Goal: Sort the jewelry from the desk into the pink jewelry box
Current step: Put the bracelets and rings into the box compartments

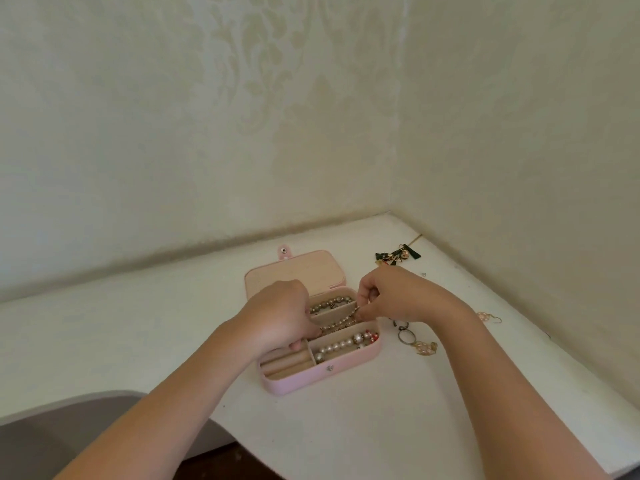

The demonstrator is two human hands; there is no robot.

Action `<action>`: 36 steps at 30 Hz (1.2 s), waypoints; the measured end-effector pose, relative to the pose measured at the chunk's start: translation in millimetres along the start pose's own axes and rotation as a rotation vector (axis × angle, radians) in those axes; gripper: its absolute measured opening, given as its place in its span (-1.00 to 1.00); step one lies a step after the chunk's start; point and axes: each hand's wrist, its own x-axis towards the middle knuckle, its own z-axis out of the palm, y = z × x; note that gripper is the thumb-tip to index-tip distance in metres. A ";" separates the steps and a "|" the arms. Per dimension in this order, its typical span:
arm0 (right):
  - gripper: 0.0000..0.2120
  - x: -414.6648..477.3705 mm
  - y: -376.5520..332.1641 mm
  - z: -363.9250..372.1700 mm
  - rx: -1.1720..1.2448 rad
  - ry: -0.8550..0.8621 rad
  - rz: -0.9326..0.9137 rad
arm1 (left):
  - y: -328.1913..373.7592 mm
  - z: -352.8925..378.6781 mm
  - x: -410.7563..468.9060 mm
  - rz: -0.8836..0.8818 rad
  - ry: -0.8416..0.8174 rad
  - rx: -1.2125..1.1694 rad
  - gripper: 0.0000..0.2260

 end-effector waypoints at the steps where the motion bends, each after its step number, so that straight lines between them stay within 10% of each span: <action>1: -0.85 -0.4 -0.1 0.2 -0.003 0.004 0.005 | 3.0 -1.2 2.1 -0.002 -0.030 0.040 -0.82; 12: -0.76 3.3 9.5 -3.2 0.062 0.183 0.077 | 10.7 -16.3 16.2 0.018 -0.210 0.109 -0.81; 18: -0.87 6.4 44.8 -25.2 0.034 0.482 0.262 | 17.0 -46.3 35.0 0.086 0.046 -0.014 -0.73; 28: -0.68 14.0 83.8 -30.9 -0.025 0.436 0.490 | 81.1 -28.2 107.2 0.367 0.106 -0.069 -0.80; 36: -0.62 16.6 83.3 -23.6 -0.013 0.485 0.348 | 68.2 3.1 159.7 0.255 0.066 -0.014 -0.68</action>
